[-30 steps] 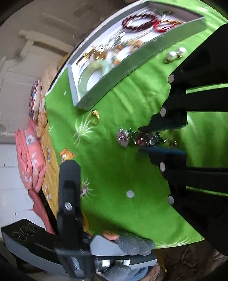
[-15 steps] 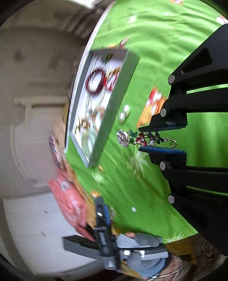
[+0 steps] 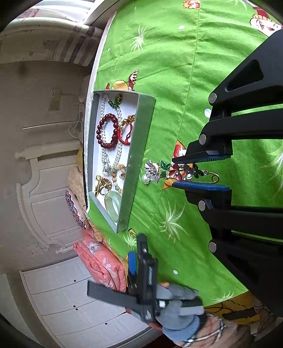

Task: Organize jewelry
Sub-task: 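Grasp the gold ring with the left gripper while the right gripper holds the brooch, then carry the gold ring into the box with the left gripper while the right gripper releases the brooch there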

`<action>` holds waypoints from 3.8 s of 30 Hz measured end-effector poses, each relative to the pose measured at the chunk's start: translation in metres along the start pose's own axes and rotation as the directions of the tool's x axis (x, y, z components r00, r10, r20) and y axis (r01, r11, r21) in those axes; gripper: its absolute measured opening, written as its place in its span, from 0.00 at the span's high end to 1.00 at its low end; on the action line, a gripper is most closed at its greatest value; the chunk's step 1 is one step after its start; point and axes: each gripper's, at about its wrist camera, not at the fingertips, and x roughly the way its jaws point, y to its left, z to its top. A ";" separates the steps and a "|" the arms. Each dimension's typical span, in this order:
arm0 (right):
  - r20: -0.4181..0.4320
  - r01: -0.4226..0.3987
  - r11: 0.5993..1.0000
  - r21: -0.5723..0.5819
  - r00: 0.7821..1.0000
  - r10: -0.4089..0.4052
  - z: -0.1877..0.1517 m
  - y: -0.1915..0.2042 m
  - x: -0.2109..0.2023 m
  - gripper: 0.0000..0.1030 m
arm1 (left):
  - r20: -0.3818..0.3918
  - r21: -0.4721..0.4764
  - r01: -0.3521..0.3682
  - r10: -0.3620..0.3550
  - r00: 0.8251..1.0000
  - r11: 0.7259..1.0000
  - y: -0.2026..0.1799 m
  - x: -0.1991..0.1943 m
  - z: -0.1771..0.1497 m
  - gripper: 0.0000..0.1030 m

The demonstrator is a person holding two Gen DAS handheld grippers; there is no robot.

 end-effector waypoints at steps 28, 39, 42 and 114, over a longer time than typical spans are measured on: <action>-0.007 -0.006 1.000 0.003 1.000 0.006 0.001 0.000 0.000 0.84 | -0.001 0.093 0.019 -0.019 1.000 0.995 -0.009 0.009 0.005 0.83; -0.010 0.001 1.000 -0.001 1.000 -0.001 0.000 0.001 0.001 0.84 | -0.015 0.109 0.021 -0.019 1.000 0.994 -0.017 0.004 -0.002 0.87; -0.013 0.000 1.000 -0.002 1.000 0.000 -0.001 0.001 0.002 0.84 | -0.016 0.114 0.014 -0.012 1.000 0.993 -0.015 0.004 -0.002 0.48; -0.140 0.051 0.998 -0.021 0.989 -0.054 0.122 -0.032 0.140 0.84 | -0.048 0.168 0.107 -0.101 0.994 0.980 -0.078 0.109 0.165 0.79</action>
